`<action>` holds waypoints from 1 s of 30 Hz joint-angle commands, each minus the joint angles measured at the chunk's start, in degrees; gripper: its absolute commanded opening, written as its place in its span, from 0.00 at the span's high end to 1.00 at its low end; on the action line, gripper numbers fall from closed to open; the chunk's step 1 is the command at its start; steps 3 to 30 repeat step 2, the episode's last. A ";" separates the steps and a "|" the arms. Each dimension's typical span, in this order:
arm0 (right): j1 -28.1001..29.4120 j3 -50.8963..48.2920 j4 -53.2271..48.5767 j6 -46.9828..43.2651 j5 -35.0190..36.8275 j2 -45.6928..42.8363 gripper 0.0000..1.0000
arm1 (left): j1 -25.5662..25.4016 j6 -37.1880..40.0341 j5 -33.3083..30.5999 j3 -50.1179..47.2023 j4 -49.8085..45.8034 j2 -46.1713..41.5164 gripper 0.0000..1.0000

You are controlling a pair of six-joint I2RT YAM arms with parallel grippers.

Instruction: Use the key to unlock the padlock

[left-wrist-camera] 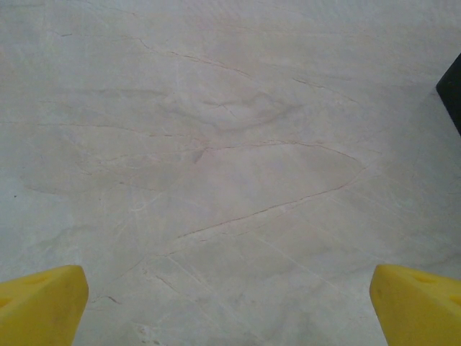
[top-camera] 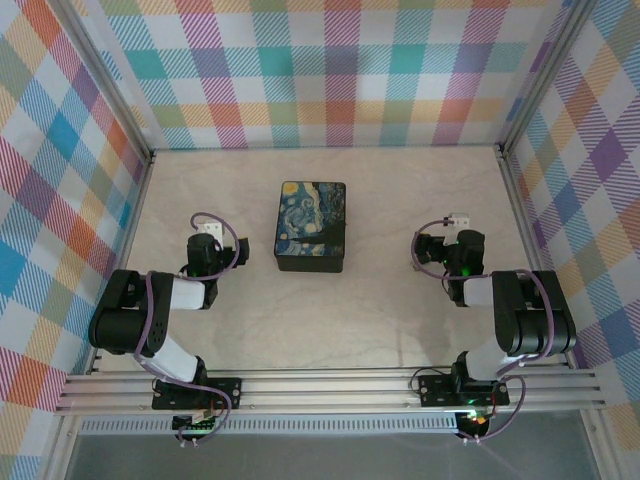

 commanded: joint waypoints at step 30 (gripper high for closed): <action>0.25 1.04 1.26 -0.77 0.42 -0.31 0.00 | 0.42 -0.33 1.22 1.29 1.34 -0.41 0.00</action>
